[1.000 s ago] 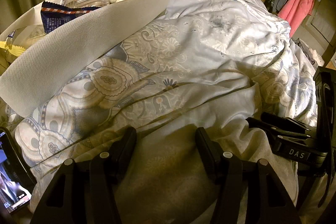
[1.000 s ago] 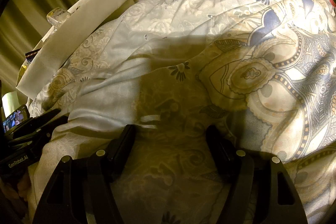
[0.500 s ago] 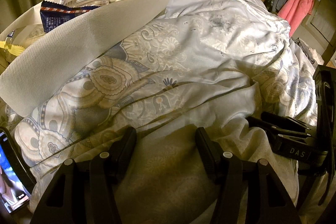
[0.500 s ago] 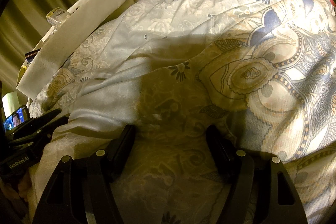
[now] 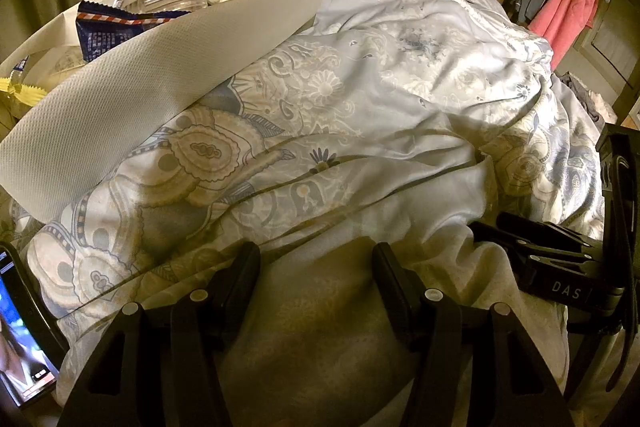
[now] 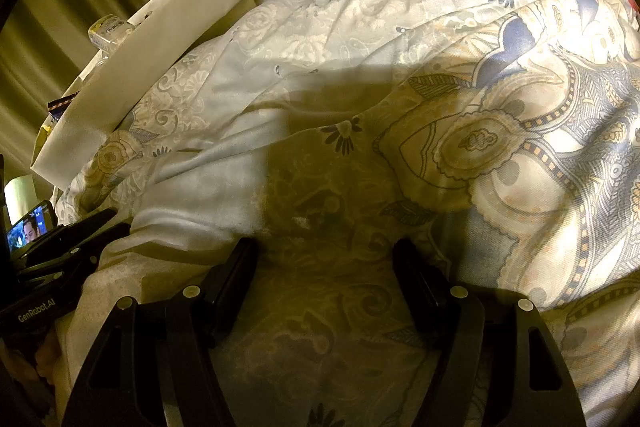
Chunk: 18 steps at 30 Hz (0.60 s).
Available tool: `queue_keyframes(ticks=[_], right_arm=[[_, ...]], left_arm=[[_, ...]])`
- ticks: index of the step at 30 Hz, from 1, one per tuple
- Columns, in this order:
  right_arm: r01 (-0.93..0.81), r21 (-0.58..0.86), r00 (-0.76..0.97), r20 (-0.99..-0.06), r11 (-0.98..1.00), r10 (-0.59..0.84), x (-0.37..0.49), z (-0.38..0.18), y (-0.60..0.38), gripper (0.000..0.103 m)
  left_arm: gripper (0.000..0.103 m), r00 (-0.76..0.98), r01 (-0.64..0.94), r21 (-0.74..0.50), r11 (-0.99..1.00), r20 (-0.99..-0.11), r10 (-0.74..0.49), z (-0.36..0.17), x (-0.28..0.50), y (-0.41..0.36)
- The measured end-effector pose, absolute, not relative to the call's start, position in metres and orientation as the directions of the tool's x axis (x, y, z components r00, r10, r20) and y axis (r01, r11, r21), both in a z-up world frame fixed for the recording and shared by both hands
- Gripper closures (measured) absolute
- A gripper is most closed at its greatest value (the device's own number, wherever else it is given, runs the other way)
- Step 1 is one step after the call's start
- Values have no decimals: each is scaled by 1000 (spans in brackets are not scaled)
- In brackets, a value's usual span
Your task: Organize objects
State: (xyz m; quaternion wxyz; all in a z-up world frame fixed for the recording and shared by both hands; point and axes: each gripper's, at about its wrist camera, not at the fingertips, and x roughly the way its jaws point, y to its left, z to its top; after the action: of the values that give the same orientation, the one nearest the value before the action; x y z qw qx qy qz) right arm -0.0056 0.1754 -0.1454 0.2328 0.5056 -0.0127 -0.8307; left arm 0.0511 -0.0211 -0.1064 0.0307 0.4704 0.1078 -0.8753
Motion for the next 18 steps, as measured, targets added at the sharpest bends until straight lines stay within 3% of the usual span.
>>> queue_keyframes(ticks=[9,18], right_arm=[[373,257,-380,-834,-892,-399,-7,-146,174,33],[366,259,-379,-836,-894,-398,-4,-146,172,32]], left_arm=[[43,-536,145,-126,-981,-843,29,-111,47,-16],[40,-524,146,-167,-975,-849,68,-119,45,-21]])
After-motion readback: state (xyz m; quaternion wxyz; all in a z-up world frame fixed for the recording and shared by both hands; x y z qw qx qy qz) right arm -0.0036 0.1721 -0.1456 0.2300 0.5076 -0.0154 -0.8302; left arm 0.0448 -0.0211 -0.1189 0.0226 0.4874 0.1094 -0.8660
